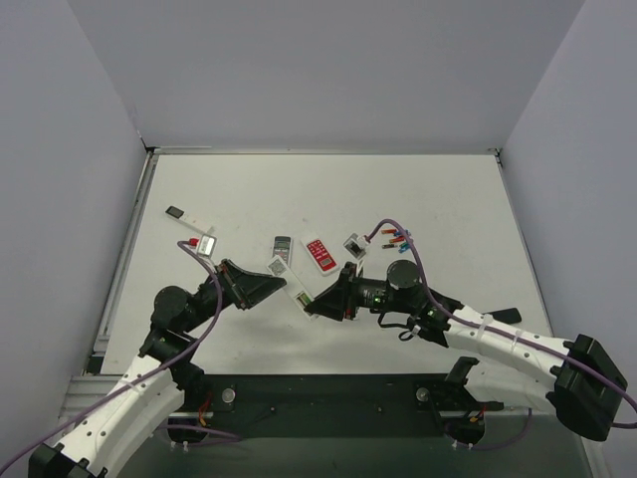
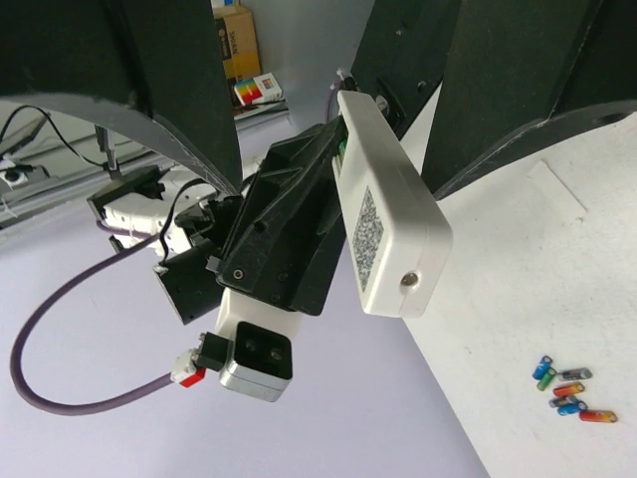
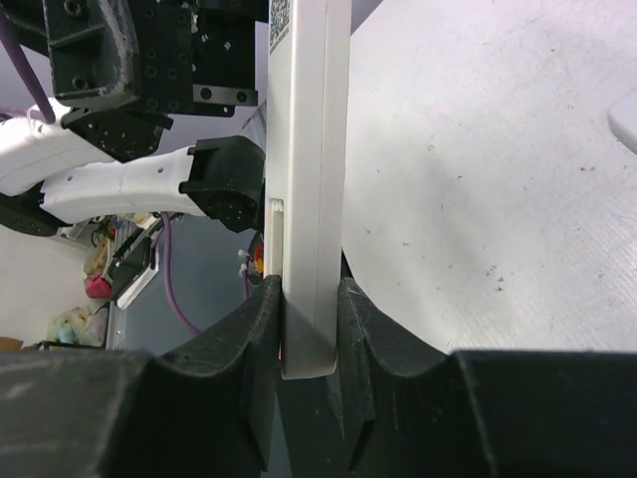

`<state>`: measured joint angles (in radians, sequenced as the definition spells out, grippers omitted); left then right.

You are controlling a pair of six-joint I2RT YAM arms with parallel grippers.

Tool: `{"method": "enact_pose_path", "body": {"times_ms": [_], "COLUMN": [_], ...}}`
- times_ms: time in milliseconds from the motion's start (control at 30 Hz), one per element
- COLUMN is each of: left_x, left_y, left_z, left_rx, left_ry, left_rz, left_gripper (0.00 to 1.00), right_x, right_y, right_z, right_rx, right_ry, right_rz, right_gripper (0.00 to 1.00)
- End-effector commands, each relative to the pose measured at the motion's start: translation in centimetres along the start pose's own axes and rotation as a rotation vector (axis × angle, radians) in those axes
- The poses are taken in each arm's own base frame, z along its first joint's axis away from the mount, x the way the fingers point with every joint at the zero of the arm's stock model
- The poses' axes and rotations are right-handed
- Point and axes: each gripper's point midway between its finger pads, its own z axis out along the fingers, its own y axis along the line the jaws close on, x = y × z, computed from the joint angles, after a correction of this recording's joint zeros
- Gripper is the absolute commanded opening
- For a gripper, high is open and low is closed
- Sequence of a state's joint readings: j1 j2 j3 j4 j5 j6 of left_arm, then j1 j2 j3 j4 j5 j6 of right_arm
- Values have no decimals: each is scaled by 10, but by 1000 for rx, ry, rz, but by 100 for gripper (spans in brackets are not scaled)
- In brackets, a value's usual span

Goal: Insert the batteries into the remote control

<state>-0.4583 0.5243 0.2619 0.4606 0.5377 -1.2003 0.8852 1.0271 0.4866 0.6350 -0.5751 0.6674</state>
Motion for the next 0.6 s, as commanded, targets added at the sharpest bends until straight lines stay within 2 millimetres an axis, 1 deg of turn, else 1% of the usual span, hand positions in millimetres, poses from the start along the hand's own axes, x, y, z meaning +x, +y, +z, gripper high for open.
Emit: {"method": "enact_pose_path", "body": {"times_ms": [0, 67, 100, 167, 200, 267, 400, 433, 500, 533, 567], "left_x": [-6, -6, -4, -5, -5, -11, -19, -21, -21, -22, -20], "left_y": [16, 20, 19, 22, 20, 17, 12, 11, 15, 16, 21], "left_z": [4, 8, 10, 14, 15, 17, 20, 20, 19, 19, 17], "left_rx": [-61, -70, -62, -63, -54, -35, -25, -24, -42, -52, -71], "left_ry": [-66, -77, -71, -85, -89, -118, -152, -159, -159, -165, -157], "left_rz": [4, 3, 14, 24, 28, 44, 90, 99, 116, 122, 123], "left_gripper": [83, 83, 80, 76, 71, 66, 37, 22, 10, 5, 0], "right_x": [-46, -48, -49, -46, -46, -43, -37, -35, -34, -31, -33], "right_y": [35, 36, 38, 39, 40, 36, 27, 23, 13, 4, -2], "right_z": [10, 13, 14, 18, 19, 22, 24, 24, 23, 20, 18], "right_rx": [-109, -118, -128, -134, -135, -123, -86, -69, -19, 24, 57], "right_ry": [-142, -152, -151, -140, -138, -130, -116, -110, -110, -95, -102], "right_rz": [-62, -45, -42, -35, -29, -15, 19, 24, 22, 25, 23], "right_gripper": [0, 0, 0, 0, 0, 0, 0, 0, 0, 5, 12]}}
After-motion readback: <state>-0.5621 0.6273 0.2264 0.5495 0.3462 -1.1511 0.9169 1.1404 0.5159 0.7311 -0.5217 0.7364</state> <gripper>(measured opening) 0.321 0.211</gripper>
